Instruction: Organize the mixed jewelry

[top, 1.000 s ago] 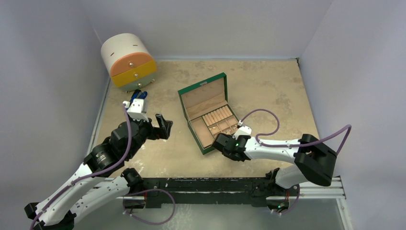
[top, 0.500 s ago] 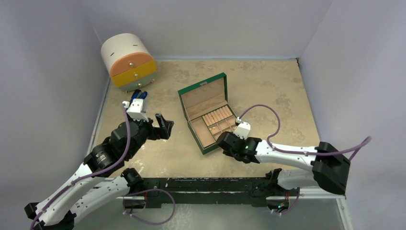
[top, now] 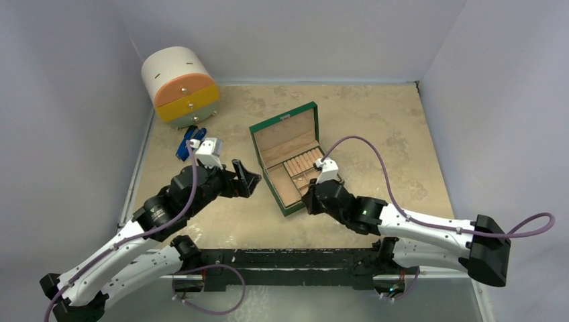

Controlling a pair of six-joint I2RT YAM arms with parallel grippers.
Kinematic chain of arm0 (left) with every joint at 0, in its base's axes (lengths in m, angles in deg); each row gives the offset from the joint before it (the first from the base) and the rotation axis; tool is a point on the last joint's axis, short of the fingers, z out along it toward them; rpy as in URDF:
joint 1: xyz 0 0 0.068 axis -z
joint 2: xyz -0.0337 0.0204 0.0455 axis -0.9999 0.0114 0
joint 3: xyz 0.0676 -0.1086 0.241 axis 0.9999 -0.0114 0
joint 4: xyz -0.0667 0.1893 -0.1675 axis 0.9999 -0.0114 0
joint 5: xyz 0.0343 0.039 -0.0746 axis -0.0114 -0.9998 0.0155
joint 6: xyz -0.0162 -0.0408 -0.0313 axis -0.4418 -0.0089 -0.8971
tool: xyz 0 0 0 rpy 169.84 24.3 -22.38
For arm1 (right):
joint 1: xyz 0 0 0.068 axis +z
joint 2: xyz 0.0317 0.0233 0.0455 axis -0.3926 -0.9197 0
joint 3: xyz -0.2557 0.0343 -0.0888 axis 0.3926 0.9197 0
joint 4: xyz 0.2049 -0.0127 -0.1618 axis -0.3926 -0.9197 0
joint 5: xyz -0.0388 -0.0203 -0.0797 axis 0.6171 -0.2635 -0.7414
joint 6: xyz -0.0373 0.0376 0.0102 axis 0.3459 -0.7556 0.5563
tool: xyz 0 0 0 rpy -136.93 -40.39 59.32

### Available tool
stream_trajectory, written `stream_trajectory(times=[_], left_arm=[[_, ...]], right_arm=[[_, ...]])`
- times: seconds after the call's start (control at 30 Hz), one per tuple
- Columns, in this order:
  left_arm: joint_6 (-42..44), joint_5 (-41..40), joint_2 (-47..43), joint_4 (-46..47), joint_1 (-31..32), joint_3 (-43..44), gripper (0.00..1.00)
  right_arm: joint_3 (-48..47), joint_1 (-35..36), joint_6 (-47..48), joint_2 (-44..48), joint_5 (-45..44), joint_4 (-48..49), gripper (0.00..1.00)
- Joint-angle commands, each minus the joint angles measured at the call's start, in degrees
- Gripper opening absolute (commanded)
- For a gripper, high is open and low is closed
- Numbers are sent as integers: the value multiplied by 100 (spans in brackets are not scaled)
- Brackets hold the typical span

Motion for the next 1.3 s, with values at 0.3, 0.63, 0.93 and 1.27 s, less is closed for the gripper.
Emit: stream_trajectory(times=[0.3,0.63,0.93,1.27], left_arm=[[-645,1265,560,1295,-24,-301,79],[-709,1630,869,1781,-30,-466,61],[-872,1897,967,2106,-31,-570,47],[-918,2066,1006,2238,-31,-630,31]], right_arm=[[-1218,41,1287,-166,387,524,0],[-1616,40,1282,-260,842,531,0],[-1714,41,1231,-294,1042,642,0],[-1625,40,1157,-250,1049,785,0]])
